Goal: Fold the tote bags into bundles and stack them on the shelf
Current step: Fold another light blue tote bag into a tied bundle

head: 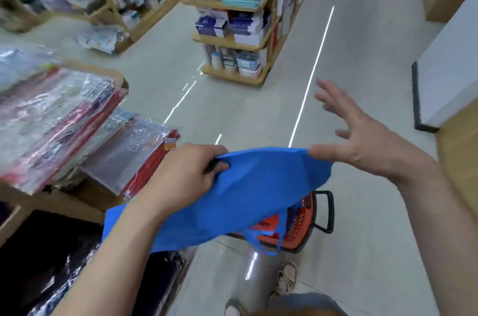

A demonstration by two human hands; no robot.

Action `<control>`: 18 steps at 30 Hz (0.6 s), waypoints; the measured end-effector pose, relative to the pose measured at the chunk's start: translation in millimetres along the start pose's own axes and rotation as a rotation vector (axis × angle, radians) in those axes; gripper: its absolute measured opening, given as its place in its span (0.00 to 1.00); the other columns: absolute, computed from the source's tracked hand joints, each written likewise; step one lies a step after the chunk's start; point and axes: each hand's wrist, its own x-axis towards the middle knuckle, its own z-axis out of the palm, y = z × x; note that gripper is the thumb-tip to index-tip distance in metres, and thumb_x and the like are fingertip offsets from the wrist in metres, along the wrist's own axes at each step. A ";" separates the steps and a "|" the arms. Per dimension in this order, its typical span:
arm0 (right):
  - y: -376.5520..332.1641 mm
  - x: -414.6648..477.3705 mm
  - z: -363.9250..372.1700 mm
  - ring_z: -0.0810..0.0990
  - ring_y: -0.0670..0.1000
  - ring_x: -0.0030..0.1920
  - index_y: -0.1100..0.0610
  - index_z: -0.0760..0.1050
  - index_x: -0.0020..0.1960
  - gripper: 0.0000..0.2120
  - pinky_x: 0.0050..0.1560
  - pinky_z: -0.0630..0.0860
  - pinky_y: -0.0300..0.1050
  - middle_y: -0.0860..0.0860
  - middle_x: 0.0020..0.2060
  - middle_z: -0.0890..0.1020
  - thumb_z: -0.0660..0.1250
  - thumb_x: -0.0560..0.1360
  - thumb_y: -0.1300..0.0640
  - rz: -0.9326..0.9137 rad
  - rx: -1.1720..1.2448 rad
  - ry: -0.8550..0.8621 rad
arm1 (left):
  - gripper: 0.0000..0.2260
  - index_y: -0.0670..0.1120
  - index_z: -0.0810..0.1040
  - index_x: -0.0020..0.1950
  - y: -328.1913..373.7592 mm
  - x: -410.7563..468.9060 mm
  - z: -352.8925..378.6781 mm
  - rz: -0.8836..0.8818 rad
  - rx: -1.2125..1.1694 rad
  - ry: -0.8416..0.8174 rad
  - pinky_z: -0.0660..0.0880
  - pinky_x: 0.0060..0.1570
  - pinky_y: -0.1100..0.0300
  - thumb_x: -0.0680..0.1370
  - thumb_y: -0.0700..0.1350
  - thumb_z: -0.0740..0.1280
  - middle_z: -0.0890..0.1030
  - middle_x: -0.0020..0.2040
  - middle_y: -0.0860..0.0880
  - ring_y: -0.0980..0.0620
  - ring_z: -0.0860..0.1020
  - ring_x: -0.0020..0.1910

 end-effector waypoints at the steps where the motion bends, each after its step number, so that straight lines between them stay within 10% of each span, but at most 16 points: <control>1: -13.8 1.7 16.4 0.59 0.36 0.73 0.24 0.52 0.70 0.49 0.71 0.62 0.47 0.35 0.72 0.64 0.77 0.57 0.33 -0.014 -0.112 -0.101 | 0.10 0.48 0.71 0.37 -4.8 -9.2 -9.9 0.014 0.032 0.021 0.64 0.33 0.53 0.74 0.52 0.59 0.74 0.29 0.50 0.46 0.73 0.35; 9: -73.0 -2.8 137.2 0.68 0.36 0.64 0.30 0.53 0.73 0.42 0.66 0.65 0.37 0.32 0.67 0.67 0.75 0.70 0.47 -0.143 -0.443 -0.557 | 0.04 0.48 0.78 0.44 -54.5 -131.6 -74.9 -0.164 -0.020 0.090 0.67 0.39 0.54 0.79 0.46 0.67 0.75 0.34 0.55 0.52 0.71 0.37; 13: -77.2 8.7 177.5 0.81 0.48 0.44 0.53 0.80 0.54 0.09 0.51 0.77 0.50 0.46 0.44 0.84 0.65 0.78 0.62 -0.235 -0.273 -0.429 | 0.08 0.51 0.81 0.46 -79.1 -201.2 -95.1 -0.313 -0.050 -0.052 0.72 0.38 0.59 0.72 0.51 0.75 0.79 0.34 0.55 0.57 0.76 0.34; 18: -106.6 18.4 208.9 0.82 0.46 0.38 0.58 0.80 0.47 0.08 0.39 0.79 0.38 0.48 0.38 0.84 0.64 0.77 0.67 -0.107 0.197 -0.443 | 0.11 0.62 0.82 0.37 -121.1 -317.5 -101.6 -0.709 -0.284 -0.242 0.75 0.40 0.59 0.68 0.47 0.79 0.83 0.35 0.58 0.58 0.78 0.34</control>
